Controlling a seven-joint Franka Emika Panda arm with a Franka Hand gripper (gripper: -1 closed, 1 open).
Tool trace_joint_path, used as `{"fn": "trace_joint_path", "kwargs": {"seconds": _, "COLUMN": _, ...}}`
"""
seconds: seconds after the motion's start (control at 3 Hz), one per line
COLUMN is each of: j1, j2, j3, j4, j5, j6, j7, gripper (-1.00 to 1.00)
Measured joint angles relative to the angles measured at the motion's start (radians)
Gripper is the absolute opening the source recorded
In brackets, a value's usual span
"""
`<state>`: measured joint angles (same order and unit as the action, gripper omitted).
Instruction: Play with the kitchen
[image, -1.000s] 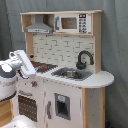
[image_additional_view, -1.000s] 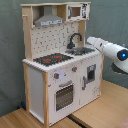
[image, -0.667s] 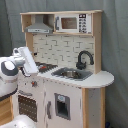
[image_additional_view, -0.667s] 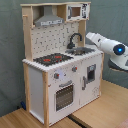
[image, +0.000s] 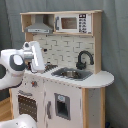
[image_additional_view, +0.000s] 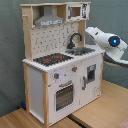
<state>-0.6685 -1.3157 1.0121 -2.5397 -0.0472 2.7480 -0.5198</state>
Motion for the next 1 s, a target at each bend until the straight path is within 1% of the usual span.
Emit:
{"fn": "trace_joint_path", "kwargs": {"seconds": 0.33, "j1": -0.049, "j2": 0.07, "j3": -0.01, "j4": 0.048, "j5": 0.044, "j6": -0.044, "j7": 0.0, "gripper": 1.0}}
{"fn": "trace_joint_path", "kwargs": {"seconds": 1.0, "j1": -0.102, "j2": 0.19, "j3": -0.021, "j4": 0.148, "j5": 0.092, "j6": -0.15, "j7": 0.0, "gripper": 1.0}}
